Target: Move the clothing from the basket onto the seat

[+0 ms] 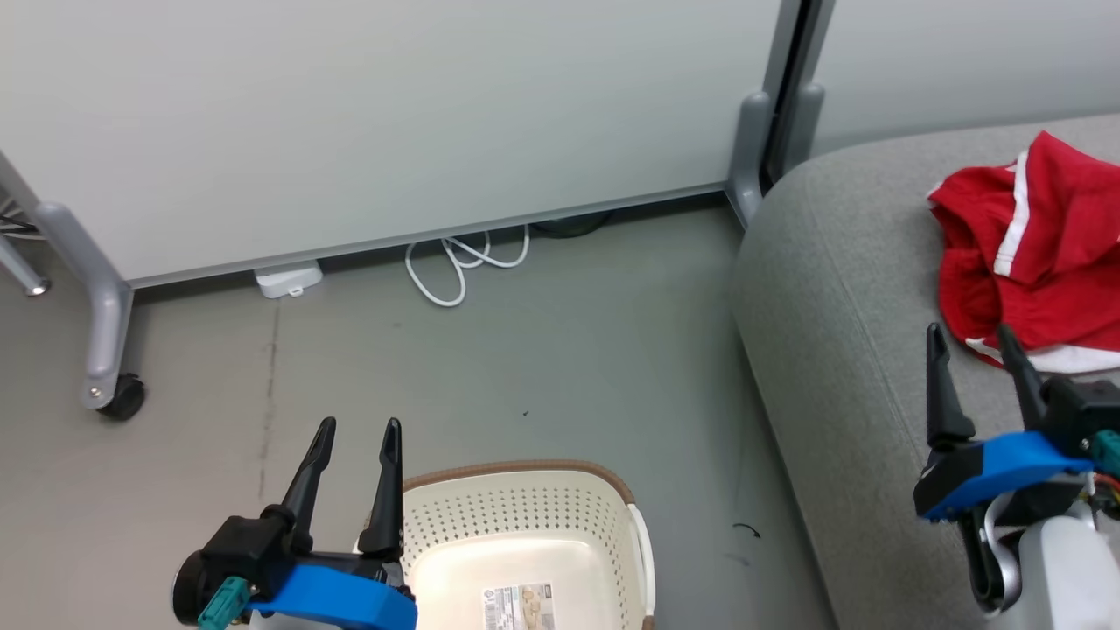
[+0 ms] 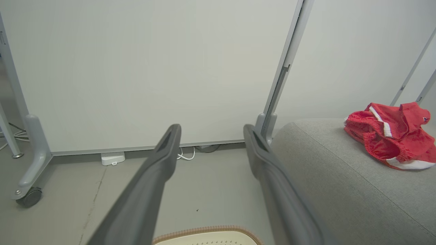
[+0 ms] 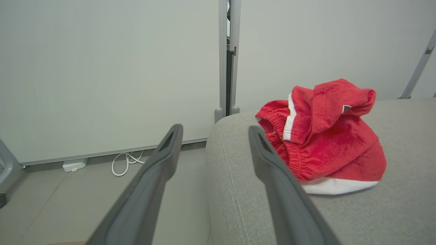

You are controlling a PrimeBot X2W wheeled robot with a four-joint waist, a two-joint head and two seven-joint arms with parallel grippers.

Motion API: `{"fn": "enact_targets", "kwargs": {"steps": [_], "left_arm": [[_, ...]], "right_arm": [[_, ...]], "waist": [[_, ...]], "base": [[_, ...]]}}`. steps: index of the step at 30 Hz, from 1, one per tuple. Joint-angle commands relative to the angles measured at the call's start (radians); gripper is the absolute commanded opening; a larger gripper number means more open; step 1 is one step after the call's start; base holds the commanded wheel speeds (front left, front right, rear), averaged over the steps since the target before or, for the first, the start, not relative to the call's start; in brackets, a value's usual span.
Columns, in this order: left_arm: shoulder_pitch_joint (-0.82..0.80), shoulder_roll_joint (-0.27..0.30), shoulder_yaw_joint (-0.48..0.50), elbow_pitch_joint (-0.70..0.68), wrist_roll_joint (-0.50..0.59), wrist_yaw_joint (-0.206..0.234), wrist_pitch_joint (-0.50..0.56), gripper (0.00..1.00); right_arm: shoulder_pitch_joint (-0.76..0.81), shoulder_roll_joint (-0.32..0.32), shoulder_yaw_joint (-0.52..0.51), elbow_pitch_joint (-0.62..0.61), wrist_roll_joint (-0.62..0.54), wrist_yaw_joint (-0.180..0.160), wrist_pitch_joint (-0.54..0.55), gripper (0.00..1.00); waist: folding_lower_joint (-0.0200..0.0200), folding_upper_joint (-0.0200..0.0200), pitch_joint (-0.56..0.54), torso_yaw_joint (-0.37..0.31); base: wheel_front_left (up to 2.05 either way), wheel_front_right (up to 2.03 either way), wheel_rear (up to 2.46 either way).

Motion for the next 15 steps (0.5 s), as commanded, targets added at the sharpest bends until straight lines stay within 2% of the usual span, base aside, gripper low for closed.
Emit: {"fn": "enact_targets", "kwargs": {"steps": [1, 15], "left_arm": [[0.007, -0.002, 0.008, 0.009, 0.005, -0.002, -0.005, 1.00], [0.004, -0.006, 0.101, 0.097, 0.020, -0.002, -0.005, 1.00]], "right_arm": [[0.029, 0.004, 0.009, -0.016, 0.012, 0.001, 0.002, 1.00], [0.209, 0.014, 0.121, -0.144, 0.029, 0.000, -0.002, 1.00]], "waist": [[0.0003, -0.0001, -0.019, 0.020], [0.0003, -0.0001, -0.068, 0.089]], "base": [[0.00, 0.00, 0.00], [0.00, 0.00, 0.00]]}}
